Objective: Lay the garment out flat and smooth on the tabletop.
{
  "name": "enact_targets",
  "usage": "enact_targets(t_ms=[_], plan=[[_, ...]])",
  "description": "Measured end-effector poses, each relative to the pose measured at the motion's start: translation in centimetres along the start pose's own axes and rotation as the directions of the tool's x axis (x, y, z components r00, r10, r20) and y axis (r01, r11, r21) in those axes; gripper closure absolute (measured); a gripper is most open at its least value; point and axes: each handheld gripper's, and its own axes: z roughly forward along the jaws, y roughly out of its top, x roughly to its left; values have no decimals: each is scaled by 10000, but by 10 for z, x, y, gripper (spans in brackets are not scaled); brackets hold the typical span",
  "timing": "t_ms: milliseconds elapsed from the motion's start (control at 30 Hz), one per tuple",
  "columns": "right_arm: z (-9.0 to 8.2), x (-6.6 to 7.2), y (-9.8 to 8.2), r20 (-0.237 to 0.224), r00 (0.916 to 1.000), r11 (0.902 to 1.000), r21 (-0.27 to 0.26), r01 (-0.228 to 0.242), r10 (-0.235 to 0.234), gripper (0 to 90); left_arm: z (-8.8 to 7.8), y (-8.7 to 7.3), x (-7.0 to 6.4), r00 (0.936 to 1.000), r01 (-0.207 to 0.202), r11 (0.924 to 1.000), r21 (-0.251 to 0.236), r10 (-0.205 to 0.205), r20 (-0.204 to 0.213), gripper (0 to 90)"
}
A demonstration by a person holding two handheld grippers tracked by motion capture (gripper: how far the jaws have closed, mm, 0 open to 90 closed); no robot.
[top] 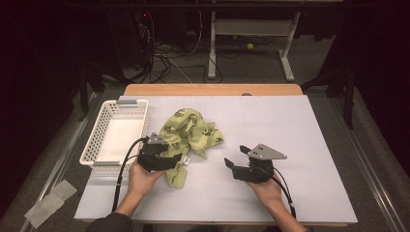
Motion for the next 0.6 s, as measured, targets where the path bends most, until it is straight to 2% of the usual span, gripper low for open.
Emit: enact_targets(t_ms=[67,133,200,333,600], plan=[[6,3,5,-163,9999,9997,229,9,-5,300,1,3,-2,10000,-13,10000,47,13,57,321],[13,7,11,-365,9993,9969,780,70,-41,336,3,4,-3,10000,-83,9999,121,82,29,329],[22,11,16,-416,9988,9911,1296,312,-260,358,5,6,-3,9999,-107,9997,240,105,66,349],[40,17,25,-595,9979,9775,2078,359,-240,369,7,8,-3,9998,-66,9995,313,60,180,405],[75,29,39,-702,9974,9535,2988,384,-182,394,12,10,1,9989,0,9986,526,-25,474,580]])
